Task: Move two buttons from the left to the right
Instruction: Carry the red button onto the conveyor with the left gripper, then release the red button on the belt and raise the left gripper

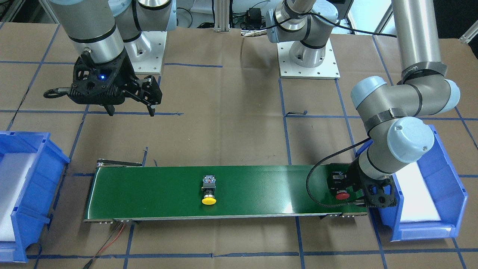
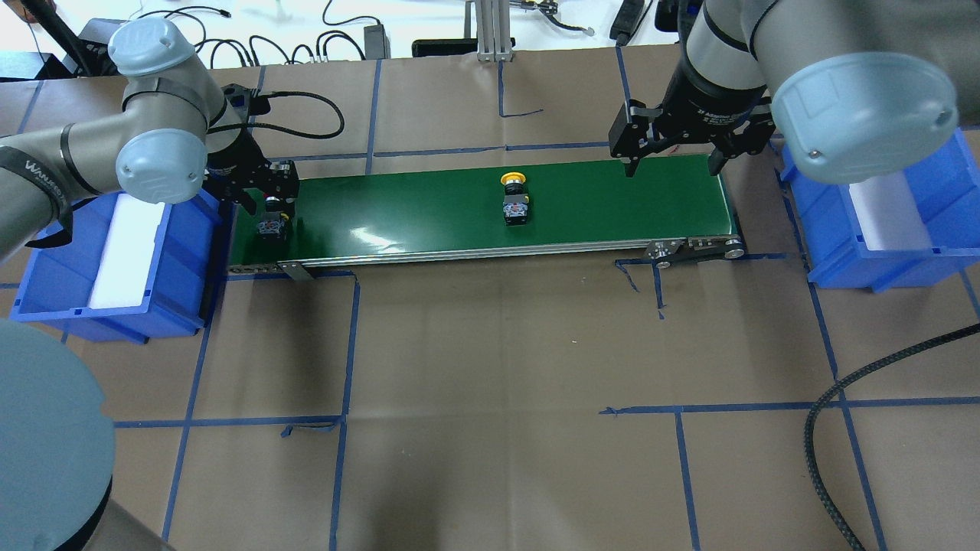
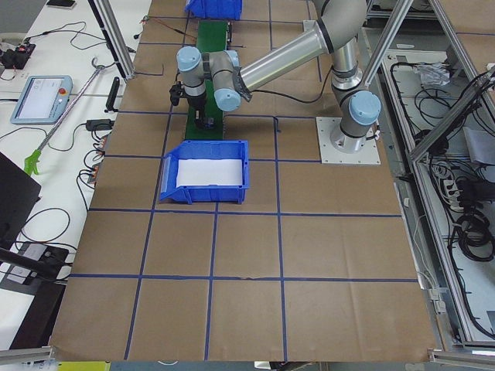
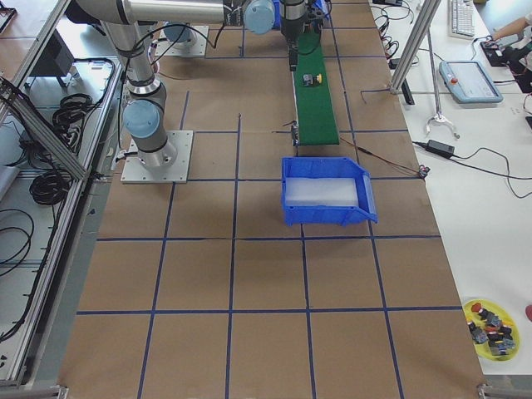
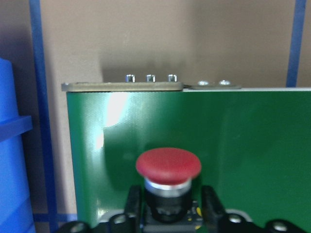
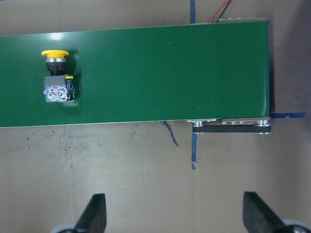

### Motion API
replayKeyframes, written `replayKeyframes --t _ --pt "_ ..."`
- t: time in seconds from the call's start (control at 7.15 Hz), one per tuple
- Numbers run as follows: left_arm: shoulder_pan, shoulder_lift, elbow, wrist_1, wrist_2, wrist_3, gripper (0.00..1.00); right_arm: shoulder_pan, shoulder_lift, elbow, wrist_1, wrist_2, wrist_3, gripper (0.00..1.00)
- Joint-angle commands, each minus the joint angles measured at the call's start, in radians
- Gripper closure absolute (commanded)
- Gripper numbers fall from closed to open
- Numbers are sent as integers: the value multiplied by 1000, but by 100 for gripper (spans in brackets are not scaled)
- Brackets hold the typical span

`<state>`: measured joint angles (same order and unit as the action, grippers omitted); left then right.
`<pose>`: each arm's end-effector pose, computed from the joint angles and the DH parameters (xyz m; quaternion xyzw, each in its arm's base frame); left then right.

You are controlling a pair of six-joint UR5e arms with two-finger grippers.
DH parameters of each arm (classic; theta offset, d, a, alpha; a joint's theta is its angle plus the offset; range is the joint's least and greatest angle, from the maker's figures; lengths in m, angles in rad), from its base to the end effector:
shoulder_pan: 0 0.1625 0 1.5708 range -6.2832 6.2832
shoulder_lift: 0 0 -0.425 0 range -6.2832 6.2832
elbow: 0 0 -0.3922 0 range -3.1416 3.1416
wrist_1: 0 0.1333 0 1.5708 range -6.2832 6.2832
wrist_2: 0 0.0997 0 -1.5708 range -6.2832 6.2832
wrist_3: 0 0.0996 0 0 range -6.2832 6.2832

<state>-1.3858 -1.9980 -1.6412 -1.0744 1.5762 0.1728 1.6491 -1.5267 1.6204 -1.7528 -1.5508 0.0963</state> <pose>-0.0164 -0.6341 0.2624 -0.0061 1.0000 0.0011 0.0026 0.1753 -0.5051 0.4600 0.0085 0.9989 -0.0431 0.0138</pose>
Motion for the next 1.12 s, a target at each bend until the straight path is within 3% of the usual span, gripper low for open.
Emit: replayKeyframes --t 0.0,0.42,0.98 --pt "-2 27 44 -24 -4 2 0 -3 6 1 7 -3 -1 0" --pt "-16 125 168 -334 -10 -3 0 -6 16 1 10 -2 5 0" --pt "-108 311 140 -489 -1 -87 0 -5 124 -8 -7 15 13 0"
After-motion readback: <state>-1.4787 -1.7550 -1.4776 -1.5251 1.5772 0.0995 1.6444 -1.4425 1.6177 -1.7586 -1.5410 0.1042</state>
